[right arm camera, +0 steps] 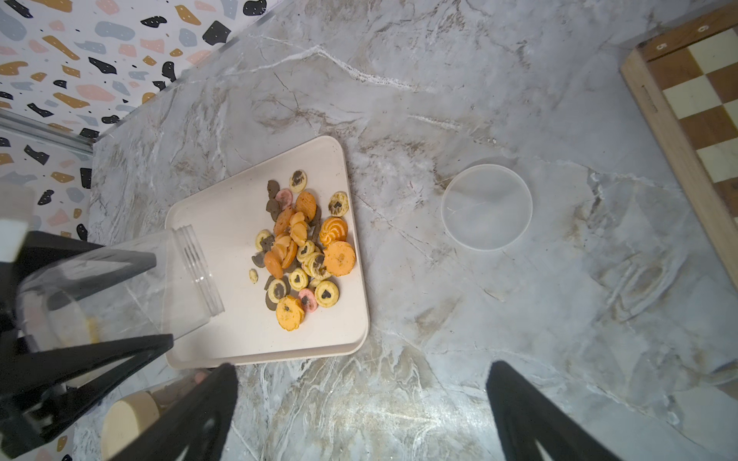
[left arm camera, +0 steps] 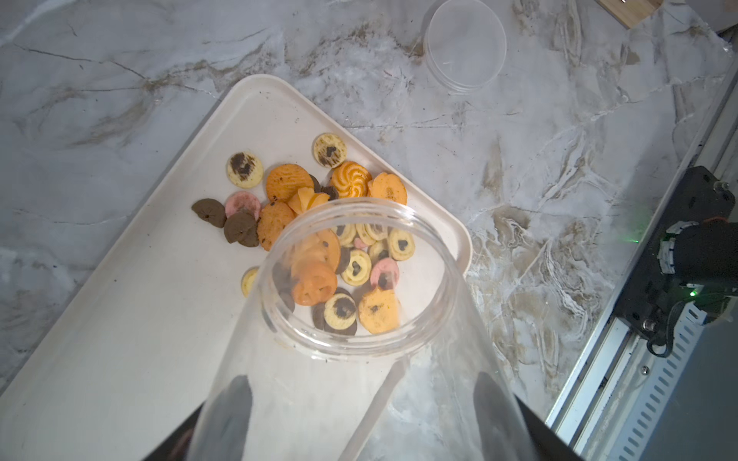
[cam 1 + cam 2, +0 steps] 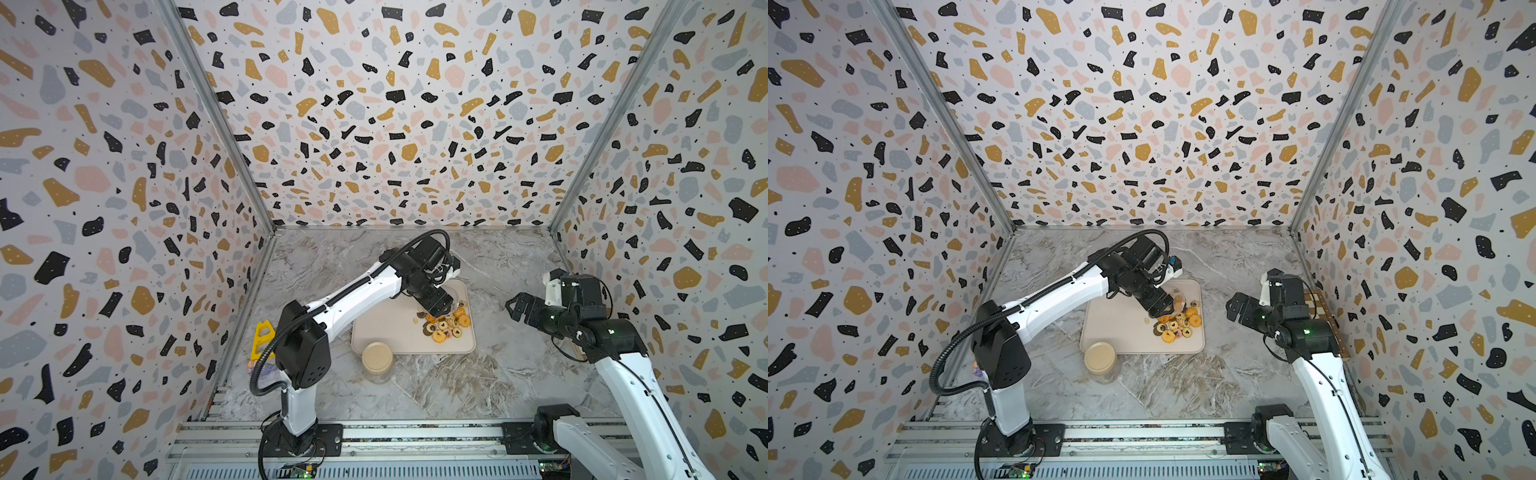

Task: Pour the cookies out of the jar
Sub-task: Pour the cookies in the jar onto the tray.

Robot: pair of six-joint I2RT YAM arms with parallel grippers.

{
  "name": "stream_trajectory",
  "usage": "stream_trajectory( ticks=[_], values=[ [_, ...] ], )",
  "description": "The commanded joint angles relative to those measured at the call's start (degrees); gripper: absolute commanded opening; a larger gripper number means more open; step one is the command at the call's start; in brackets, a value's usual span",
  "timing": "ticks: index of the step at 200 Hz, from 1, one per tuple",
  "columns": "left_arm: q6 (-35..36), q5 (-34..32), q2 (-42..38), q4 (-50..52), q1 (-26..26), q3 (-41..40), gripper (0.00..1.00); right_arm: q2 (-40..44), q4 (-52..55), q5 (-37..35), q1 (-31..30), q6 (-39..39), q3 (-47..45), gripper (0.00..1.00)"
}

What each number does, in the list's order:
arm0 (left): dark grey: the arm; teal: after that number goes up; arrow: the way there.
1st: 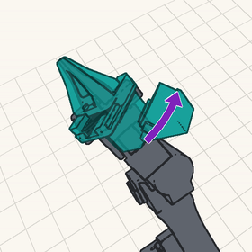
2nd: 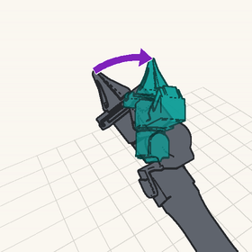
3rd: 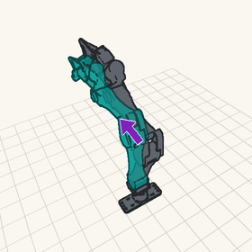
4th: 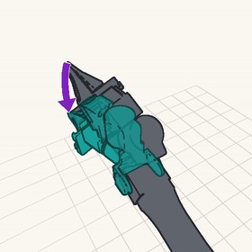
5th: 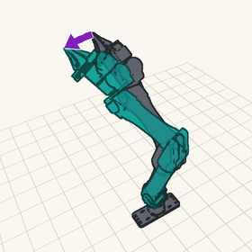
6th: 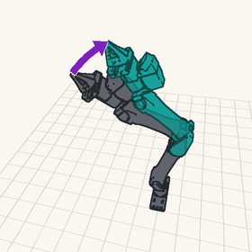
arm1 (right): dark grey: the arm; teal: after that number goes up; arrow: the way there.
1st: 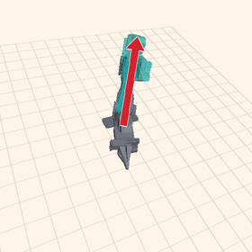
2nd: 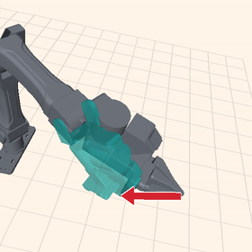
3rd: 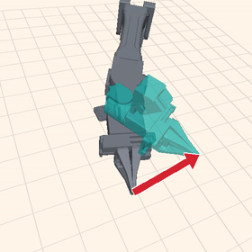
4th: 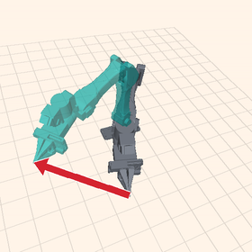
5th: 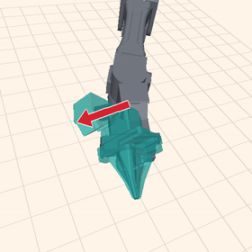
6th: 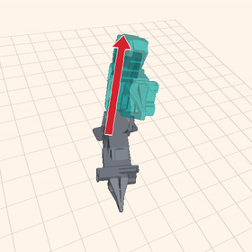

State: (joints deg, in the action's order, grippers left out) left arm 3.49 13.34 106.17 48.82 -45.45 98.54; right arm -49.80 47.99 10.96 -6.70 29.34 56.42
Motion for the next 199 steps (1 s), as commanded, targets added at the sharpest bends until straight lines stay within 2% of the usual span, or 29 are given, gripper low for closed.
stream_trajectory(
  ticks=[1,25,70,103,134,149,176,199],
  values=[
    [-1.2,0.9,-2.8,-3.3,-0.3,-3.8,0.0,0.8,0.9,0.3,0.2,0.2,2.4,0.99],
    [-3.6,1.7,-7.1,-10.0,-0.3,-8.8,0.0,0.8,0.0,3.3,0.2,0.3,2.9,1.0],
    [-10.5,3.1,-15.8,-28.7,-0.3,-22.2,0.0,0.1,-5.5,17.0,0.2,3.3,3.4,0.99],
    [-15.5,5.1,-22.3,-45.2,-0.3,-33.5,0.0,-0.8,-11.9,26.4,-0.1,8.9,2.4,0.99],
    [-20.8,4.5,-27.2,-60.8,-0.3,-43.7,0.0,-1.7,-20.5,35.0,-1.7,15.6,-1.0,0.99],
    [-23.4,5.2,-29.0,-68.4,-0.3,-47.8,0.0,-2.1,-23.2,34.5,-5.3,18.6,-1.5,0.99],
    [-26.3,5.8,-31.4,-81.3,-0.3,-53.4,0.0,-3.8,-22.8,28.2,-13.5,21.1,0.9,0.99],
    [-27.3,6.0,-32.9,-89.2,-0.3,-56.8,0.0,-3.9,-25.2,26.5,-16.3,24.8,1.3,0.99]
  ],
)
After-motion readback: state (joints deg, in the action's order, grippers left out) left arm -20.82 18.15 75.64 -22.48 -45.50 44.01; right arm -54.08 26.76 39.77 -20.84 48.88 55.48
